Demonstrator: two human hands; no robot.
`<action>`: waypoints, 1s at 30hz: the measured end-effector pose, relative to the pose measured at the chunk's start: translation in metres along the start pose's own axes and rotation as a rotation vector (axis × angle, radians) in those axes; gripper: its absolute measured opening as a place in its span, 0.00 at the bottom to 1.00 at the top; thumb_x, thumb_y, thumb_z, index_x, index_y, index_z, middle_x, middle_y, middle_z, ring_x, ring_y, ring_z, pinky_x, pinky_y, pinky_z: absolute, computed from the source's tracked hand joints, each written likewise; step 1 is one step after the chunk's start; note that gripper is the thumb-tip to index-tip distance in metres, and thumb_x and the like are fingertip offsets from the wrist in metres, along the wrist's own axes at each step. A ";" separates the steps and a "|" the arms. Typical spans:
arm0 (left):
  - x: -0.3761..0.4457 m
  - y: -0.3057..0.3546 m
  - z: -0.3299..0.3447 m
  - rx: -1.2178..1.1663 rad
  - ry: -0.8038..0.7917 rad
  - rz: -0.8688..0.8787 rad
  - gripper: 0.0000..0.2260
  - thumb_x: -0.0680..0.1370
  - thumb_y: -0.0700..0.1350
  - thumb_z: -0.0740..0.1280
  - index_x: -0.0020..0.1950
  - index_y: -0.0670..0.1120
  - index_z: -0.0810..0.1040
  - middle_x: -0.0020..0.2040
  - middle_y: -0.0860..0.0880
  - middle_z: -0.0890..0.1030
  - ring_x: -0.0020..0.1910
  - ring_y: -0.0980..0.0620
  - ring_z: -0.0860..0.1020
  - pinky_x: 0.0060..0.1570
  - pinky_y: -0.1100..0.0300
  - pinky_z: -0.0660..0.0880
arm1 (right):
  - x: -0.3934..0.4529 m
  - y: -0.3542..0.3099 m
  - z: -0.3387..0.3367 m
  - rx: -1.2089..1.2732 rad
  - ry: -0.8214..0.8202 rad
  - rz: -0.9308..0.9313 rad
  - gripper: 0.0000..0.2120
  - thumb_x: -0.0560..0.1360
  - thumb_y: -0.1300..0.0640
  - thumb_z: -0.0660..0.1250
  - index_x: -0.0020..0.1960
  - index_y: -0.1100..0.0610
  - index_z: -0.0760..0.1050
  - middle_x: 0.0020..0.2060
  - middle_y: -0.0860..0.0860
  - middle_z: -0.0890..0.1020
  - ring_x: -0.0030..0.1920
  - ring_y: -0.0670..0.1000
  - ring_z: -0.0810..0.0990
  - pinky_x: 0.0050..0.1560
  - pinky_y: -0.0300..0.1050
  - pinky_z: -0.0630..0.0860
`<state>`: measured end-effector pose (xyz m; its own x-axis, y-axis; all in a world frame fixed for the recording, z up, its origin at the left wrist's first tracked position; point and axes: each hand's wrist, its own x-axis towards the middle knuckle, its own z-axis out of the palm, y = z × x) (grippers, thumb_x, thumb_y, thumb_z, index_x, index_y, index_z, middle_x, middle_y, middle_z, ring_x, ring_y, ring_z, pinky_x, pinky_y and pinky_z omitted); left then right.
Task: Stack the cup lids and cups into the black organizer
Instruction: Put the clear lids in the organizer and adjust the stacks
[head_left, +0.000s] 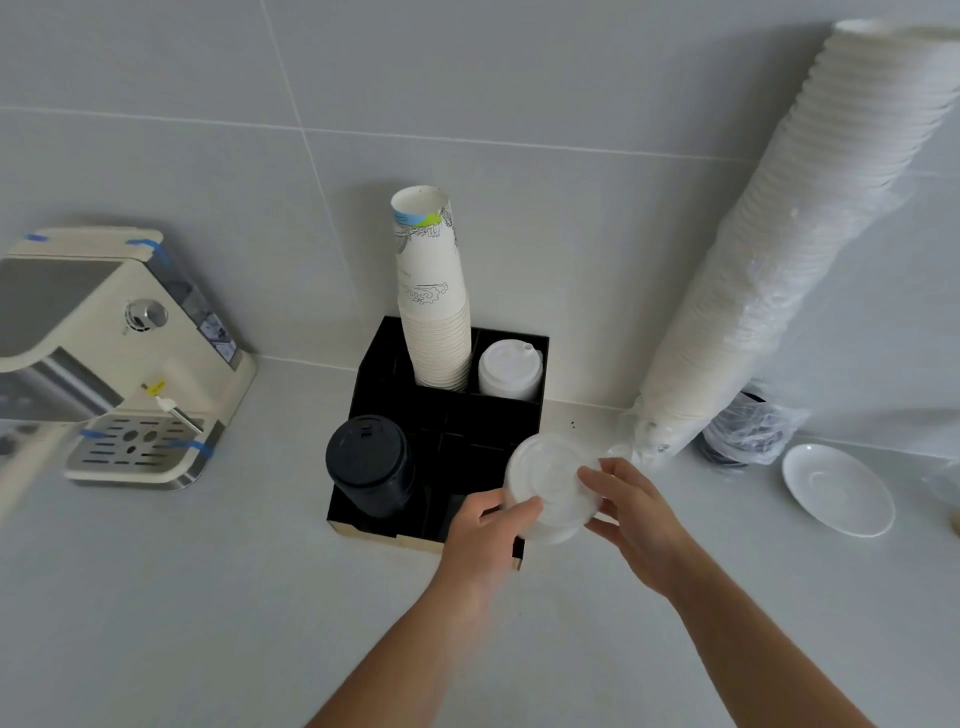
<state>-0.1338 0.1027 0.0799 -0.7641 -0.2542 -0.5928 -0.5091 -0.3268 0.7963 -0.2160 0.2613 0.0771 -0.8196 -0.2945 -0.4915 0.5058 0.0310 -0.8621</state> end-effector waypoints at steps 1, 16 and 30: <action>-0.001 0.000 -0.005 -0.002 0.012 0.008 0.20 0.72 0.51 0.74 0.62 0.51 0.74 0.55 0.52 0.79 0.51 0.59 0.77 0.45 0.62 0.74 | 0.001 0.000 0.007 -0.016 -0.011 -0.006 0.09 0.78 0.56 0.67 0.57 0.58 0.75 0.56 0.56 0.82 0.58 0.57 0.81 0.62 0.54 0.77; 0.019 -0.008 -0.062 -0.108 0.120 -0.072 0.31 0.69 0.51 0.72 0.72 0.53 0.69 0.62 0.48 0.78 0.60 0.50 0.77 0.61 0.53 0.73 | 0.049 -0.010 0.096 -0.464 -0.210 0.082 0.13 0.77 0.53 0.64 0.61 0.50 0.74 0.59 0.53 0.80 0.59 0.54 0.79 0.65 0.53 0.75; 0.047 -0.005 -0.061 -0.122 0.092 -0.165 0.35 0.76 0.48 0.67 0.79 0.53 0.54 0.76 0.45 0.65 0.72 0.45 0.66 0.71 0.49 0.64 | 0.068 0.000 0.102 -0.569 -0.127 0.268 0.25 0.76 0.57 0.63 0.73 0.49 0.68 0.66 0.53 0.74 0.63 0.55 0.74 0.64 0.49 0.72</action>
<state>-0.1424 0.0370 0.0407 -0.6321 -0.2681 -0.7270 -0.5686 -0.4769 0.6702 -0.2442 0.1439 0.0565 -0.6284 -0.3158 -0.7109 0.4387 0.6108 -0.6591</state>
